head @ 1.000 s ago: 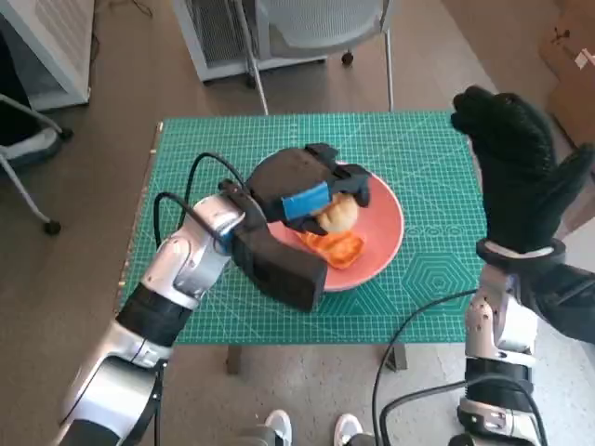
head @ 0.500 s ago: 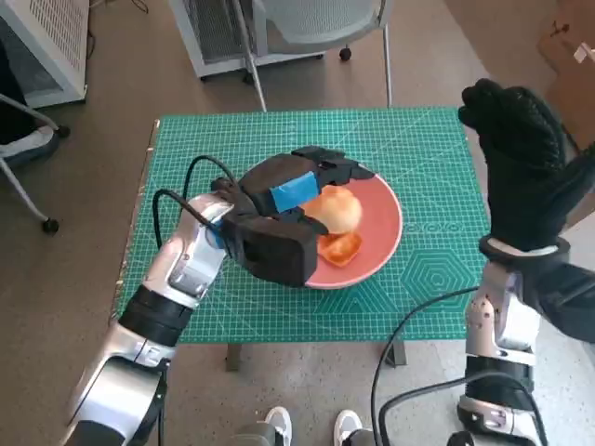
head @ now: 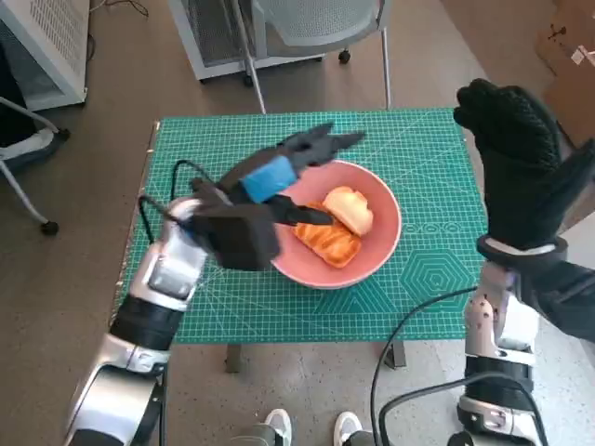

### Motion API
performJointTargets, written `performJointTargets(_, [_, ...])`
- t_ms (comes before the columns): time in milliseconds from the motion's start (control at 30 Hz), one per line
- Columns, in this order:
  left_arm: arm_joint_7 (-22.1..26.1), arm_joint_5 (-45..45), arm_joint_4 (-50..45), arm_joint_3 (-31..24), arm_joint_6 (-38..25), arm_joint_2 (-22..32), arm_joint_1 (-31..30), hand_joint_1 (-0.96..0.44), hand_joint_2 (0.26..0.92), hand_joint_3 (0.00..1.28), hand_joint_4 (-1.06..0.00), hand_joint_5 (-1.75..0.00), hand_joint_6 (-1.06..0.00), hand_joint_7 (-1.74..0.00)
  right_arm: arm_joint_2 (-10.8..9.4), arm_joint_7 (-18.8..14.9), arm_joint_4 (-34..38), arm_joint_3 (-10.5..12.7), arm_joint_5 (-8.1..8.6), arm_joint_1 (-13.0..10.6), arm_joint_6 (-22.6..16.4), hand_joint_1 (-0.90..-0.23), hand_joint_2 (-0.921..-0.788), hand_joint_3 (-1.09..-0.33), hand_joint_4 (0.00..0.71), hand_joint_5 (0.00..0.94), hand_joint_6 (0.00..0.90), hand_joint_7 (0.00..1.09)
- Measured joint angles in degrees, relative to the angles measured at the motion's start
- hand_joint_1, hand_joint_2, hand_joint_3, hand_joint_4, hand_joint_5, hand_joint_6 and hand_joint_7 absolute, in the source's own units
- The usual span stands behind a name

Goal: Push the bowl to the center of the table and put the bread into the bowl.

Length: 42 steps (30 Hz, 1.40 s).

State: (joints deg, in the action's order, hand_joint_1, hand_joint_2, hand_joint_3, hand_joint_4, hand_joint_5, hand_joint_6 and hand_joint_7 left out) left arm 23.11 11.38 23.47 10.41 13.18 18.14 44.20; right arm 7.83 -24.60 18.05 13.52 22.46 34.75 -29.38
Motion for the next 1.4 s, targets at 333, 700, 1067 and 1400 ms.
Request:
performJointTargets(333, [1.6, -16.3, -7.0, -8.8, 1.3, -3.3, -5.2, -0.66, 0.921, 0.22, -0.04, -0.01, -0.24, -0.06, 0.5, 0.1, -0.3, 0.0, 0.00, 1.3, 1.4, -0.572, -0.921, -0.554, 0.444, 0.004, 0.453, 0.00])
performJointTargets(700, [0.0, -30.6, -15.0, -14.7, 2.5, -11.6, -9.5, -0.57, 0.921, 0.21, -0.02, 0.00, -0.22, -0.06, 0.8, 0.8, 0.1, -0.3, -0.44, 4.5, 2.4, -0.588, -0.921, -0.538, 0.442, 0.001, 0.459, 0.00])
performJointTargets(1067, [-0.8, -32.4, -18.2, -16.1, 2.4, -13.3, -11.1, -0.51, 0.921, 0.19, 0.00, 0.00, -0.16, -0.05, 0.9, 1.5, 1.2, -0.9, -2.58, 5.4, 2.3, -0.587, -0.921, -0.537, 0.433, 0.002, 0.467, 0.01])
performJointTargets(1400, [-1.5, -32.3, -19.6, -16.9, 0.3, -12.3, -11.8, -0.49, 0.921, 0.20, 0.00, 0.00, -0.15, -0.07, 0.9, 1.8, 1.5, -1.4, -2.59, 6.1, 2.6, -0.589, -0.921, -0.536, 0.436, 0.003, 0.469, 0.01])
